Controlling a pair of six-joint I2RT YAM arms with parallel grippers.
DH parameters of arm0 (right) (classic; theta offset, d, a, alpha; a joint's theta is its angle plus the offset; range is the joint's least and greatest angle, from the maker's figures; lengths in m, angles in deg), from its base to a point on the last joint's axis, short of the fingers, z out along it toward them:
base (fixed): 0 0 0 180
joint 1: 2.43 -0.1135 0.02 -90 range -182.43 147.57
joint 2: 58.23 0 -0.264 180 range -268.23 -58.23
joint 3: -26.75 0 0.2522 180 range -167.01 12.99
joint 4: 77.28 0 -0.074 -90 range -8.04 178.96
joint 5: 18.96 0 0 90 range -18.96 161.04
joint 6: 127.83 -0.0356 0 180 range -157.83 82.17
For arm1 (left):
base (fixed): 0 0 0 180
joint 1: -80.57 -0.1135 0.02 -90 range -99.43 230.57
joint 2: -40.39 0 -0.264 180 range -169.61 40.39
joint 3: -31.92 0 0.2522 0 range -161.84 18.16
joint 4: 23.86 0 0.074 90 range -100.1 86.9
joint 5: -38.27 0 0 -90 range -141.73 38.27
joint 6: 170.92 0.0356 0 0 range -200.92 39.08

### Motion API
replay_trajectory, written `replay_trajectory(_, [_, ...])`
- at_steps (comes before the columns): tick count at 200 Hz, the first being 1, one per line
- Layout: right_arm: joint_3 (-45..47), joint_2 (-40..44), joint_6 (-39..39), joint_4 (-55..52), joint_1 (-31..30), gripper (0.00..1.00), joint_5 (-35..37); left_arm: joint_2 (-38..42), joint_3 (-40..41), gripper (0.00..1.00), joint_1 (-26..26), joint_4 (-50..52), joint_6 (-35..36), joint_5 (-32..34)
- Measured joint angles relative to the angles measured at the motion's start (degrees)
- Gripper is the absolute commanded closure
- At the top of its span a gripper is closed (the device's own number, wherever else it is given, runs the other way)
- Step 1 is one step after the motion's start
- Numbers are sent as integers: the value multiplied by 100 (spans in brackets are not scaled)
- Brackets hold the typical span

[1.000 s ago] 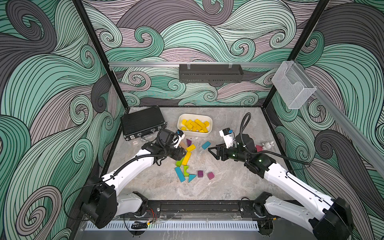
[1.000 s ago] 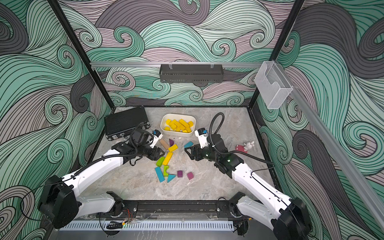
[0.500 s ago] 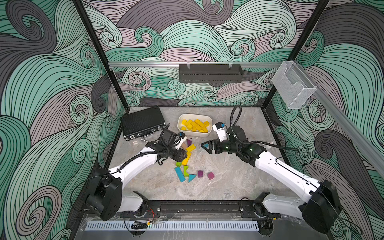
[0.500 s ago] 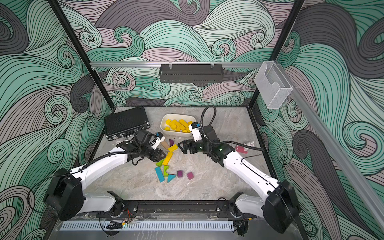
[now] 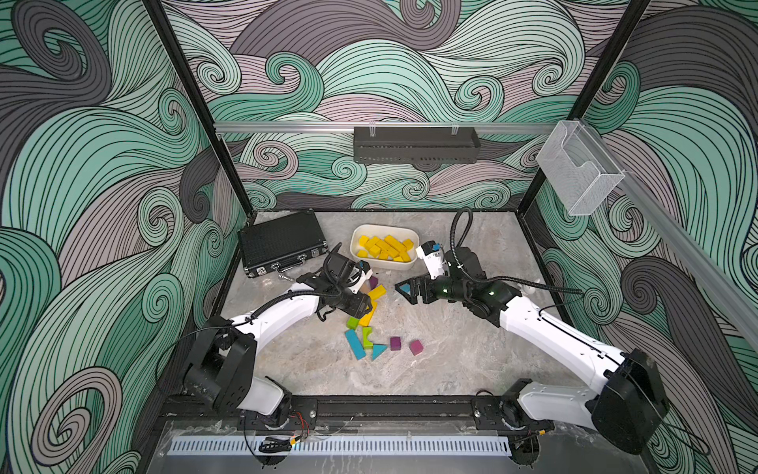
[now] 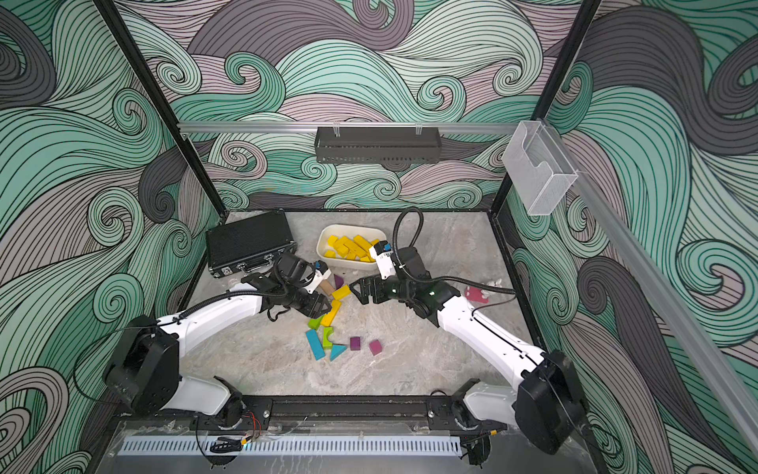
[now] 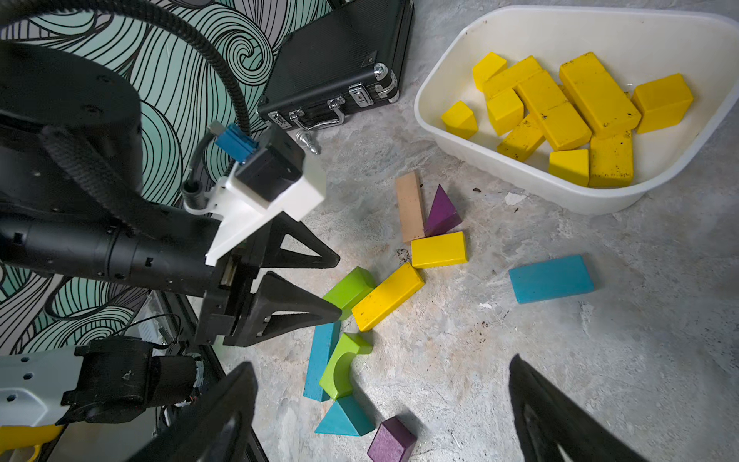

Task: Pick out the yellow building blocks
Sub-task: Pick up the building block from the center of the board.

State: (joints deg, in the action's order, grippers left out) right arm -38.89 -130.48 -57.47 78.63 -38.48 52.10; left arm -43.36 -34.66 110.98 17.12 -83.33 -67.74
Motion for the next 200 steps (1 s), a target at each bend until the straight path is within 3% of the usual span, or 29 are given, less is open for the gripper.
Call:
replay_trajectory(117, [31, -306, -4, -118, 0, 6, -83, -542, -417, 53, 127, 326, -11, 55])
replay_trajectory(200, [31, -284, 122, -380, 0, 7, 33, -1080, -933, 54, 308, 400, 0, 190])
